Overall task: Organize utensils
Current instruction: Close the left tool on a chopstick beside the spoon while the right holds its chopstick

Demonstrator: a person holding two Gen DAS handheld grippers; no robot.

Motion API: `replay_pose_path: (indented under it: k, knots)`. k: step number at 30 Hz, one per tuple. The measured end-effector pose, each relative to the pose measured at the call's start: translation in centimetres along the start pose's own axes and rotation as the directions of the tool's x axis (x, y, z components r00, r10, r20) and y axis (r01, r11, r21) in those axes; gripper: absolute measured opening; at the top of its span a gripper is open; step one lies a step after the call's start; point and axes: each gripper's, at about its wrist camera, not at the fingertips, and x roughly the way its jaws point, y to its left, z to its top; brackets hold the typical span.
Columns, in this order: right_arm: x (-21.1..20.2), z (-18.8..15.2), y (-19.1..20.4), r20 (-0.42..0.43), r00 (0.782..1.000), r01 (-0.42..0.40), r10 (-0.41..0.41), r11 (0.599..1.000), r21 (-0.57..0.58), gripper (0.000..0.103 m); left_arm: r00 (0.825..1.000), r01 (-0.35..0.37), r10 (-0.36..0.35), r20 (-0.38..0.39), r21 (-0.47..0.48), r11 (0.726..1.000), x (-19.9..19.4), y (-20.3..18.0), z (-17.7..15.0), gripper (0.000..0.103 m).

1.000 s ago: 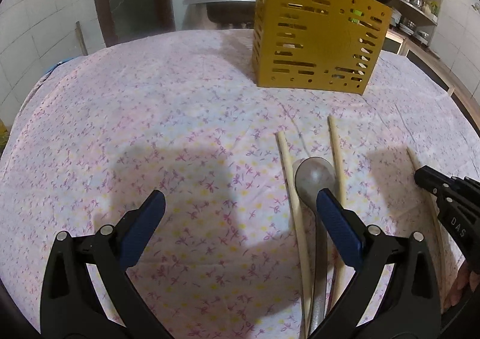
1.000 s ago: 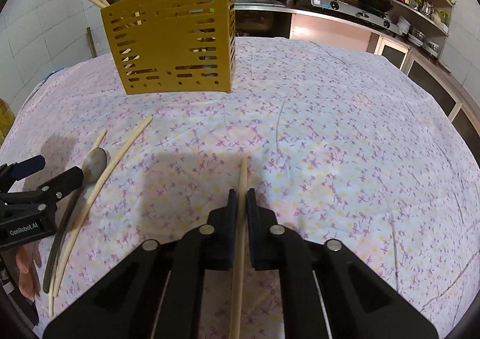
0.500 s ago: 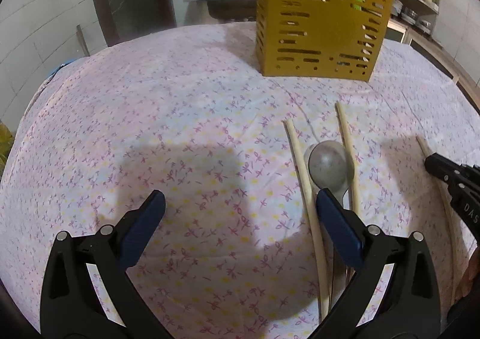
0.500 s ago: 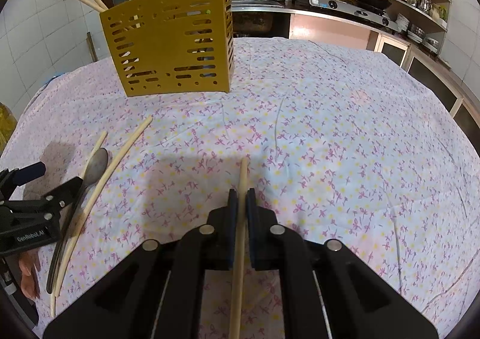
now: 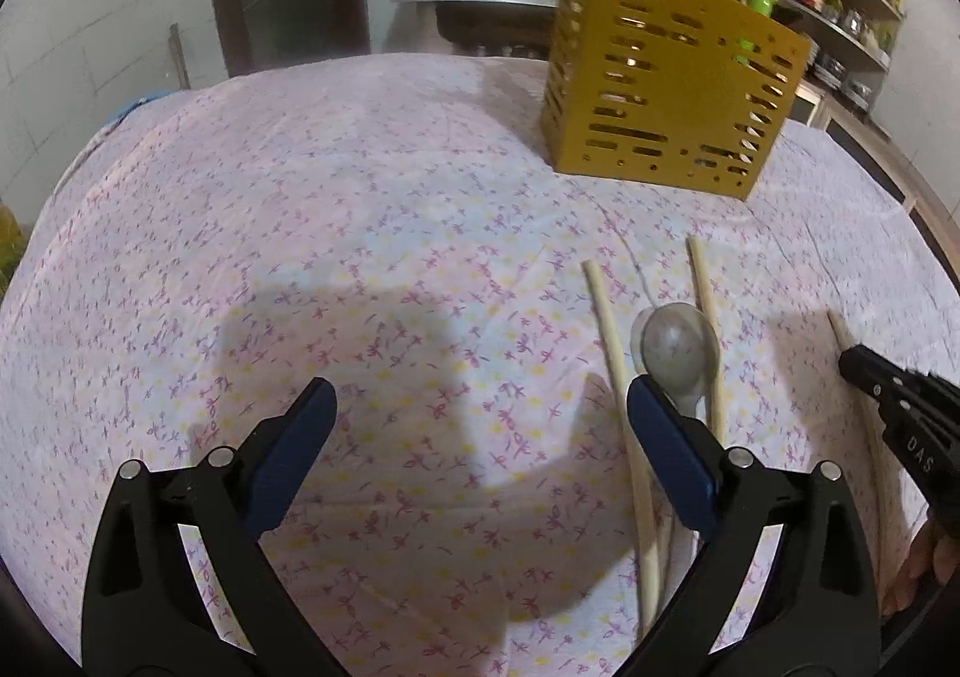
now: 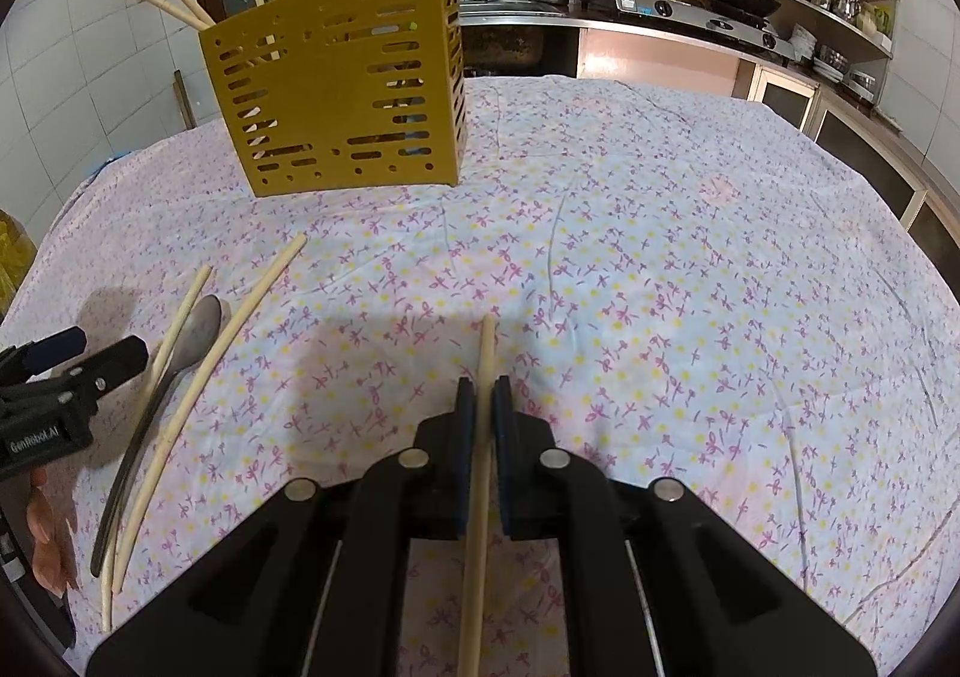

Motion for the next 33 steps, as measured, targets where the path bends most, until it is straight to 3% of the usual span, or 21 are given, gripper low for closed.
replay_pose_path:
  k: [33]
  knots:
    - [0.2,0.0,-0.3,0.003,1.000,-0.016,0.016,1.000,0.014,0.007,1.000,-0.013,0.012,0.010,0.068,0.998,-0.2,-1.8,-0.9,0.094]
